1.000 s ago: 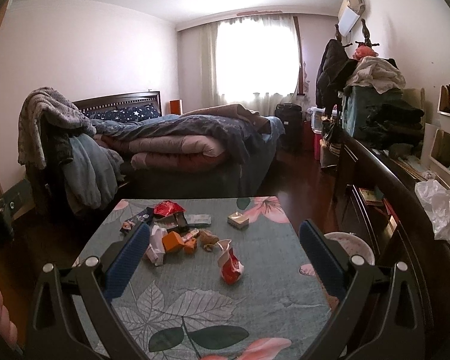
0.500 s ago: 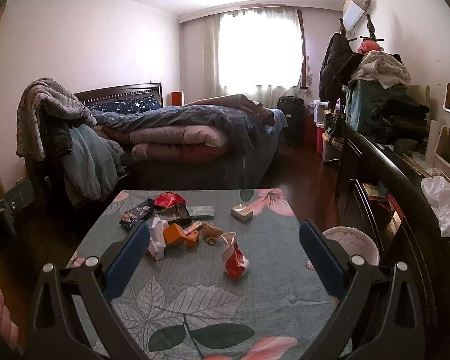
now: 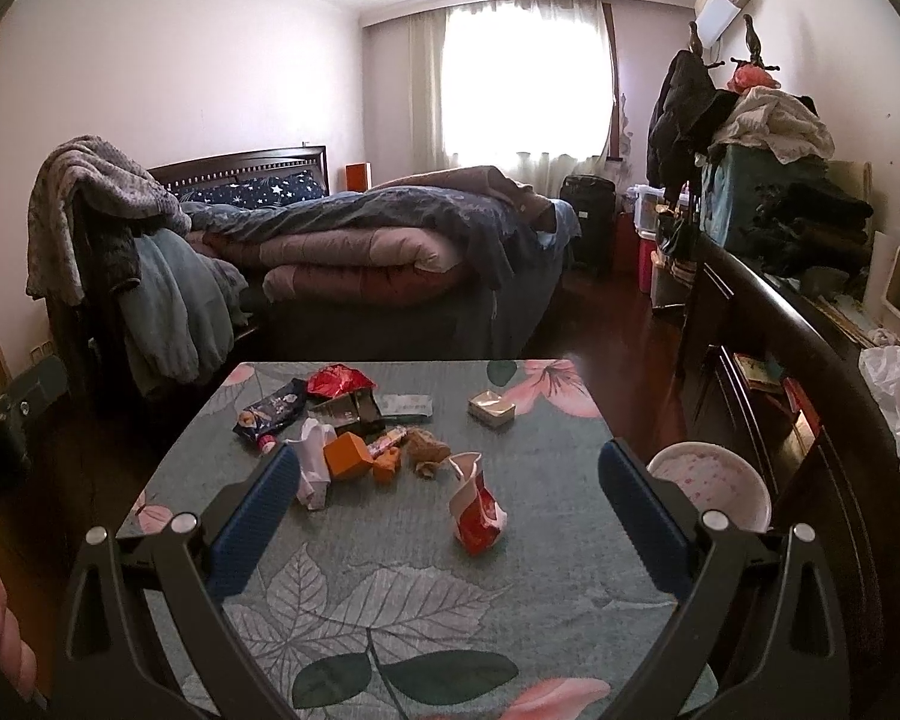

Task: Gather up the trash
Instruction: 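Grasp the red-white crumpled cup with the right tool while the left tool grasps the white tissue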

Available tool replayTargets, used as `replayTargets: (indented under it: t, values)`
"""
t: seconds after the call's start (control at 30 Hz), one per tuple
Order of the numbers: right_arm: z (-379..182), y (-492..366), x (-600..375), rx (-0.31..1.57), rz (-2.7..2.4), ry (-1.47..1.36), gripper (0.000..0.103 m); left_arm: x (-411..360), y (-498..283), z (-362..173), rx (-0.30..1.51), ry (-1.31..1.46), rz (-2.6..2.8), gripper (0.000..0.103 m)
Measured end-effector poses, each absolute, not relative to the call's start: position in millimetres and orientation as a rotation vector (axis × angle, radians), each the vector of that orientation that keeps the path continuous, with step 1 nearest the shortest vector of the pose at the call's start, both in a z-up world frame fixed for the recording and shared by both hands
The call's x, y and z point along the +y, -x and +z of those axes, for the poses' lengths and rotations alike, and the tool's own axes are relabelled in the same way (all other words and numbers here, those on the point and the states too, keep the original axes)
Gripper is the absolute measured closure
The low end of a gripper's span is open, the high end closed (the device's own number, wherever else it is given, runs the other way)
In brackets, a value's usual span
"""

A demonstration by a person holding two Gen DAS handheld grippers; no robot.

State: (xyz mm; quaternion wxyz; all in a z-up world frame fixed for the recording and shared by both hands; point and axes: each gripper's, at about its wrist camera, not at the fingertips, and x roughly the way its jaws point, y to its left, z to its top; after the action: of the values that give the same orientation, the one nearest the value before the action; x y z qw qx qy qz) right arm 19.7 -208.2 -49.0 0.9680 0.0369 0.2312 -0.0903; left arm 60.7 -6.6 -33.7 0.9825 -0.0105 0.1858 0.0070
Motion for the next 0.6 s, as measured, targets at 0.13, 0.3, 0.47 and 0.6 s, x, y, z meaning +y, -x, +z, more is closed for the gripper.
replayTargets:
  t: [0.13,0.3,0.47,0.6]
  values:
    - [-56.3,-30.7,-208.9,0.490,-0.177,-0.071,0.003,-6.2,-71.4,-41.8,0.395,0.022,0.014,0.004]
    - [-74.4,-47.0,-210.2,0.543,-0.166,-0.065,0.003,-4.0,-92.9,-64.0,0.456,0.005,0.026,0.004]
    - [-102.2,-67.6,-214.8,0.621,-0.163,-0.059,0.003,3.1,-124.8,-101.4,0.547,-0.012,0.040,0.004]
    - [-128.5,-89.8,-220.7,0.696,-0.148,-0.083,0.003,-9.2,-159.2,-128.4,0.610,-0.049,0.034,0.004]
